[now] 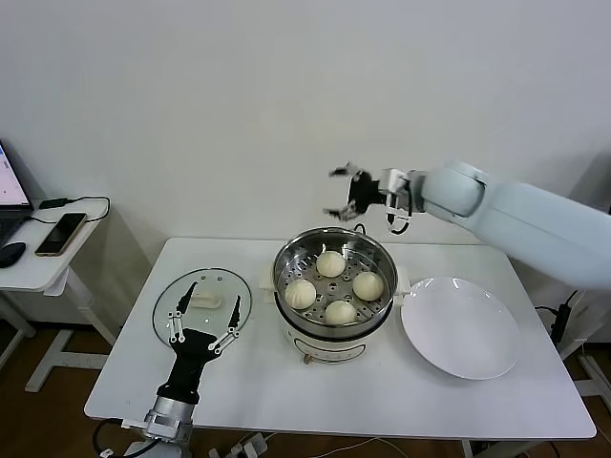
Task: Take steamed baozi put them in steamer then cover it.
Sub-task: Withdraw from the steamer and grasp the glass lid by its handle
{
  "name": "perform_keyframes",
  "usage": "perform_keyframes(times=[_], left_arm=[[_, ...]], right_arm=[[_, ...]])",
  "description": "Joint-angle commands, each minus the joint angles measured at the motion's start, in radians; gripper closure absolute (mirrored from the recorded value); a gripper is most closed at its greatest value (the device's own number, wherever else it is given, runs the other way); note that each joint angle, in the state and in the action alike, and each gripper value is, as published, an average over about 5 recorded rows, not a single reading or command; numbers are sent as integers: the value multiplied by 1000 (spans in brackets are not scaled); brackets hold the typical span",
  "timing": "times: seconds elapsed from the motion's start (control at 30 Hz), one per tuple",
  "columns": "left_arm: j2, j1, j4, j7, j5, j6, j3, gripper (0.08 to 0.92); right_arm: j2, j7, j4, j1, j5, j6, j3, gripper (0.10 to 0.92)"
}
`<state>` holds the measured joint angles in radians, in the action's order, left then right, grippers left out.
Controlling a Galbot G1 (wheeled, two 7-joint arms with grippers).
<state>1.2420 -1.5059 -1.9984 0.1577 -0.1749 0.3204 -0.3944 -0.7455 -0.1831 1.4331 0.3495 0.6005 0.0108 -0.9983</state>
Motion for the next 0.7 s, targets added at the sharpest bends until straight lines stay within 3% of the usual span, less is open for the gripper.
perform_keyframes(times=[0.03, 0.3, 0.5, 0.7], left_arm=[[1, 46, 15, 70, -187, -42, 8, 177], [-1, 85, 121, 83, -440, -45, -12, 177], [-3, 89, 215, 101, -636, -27, -41, 177], [-10, 127, 345, 104, -912, -65, -89, 177]], right_arm=[[181, 660, 127, -691, -27, 194, 677, 203], [21, 615, 123, -1231, -166, 294, 1220, 203], [-146, 547, 119, -1454, -237, 357, 1432, 203], [-218, 479, 141, -1598, -233, 389, 1540, 203]])
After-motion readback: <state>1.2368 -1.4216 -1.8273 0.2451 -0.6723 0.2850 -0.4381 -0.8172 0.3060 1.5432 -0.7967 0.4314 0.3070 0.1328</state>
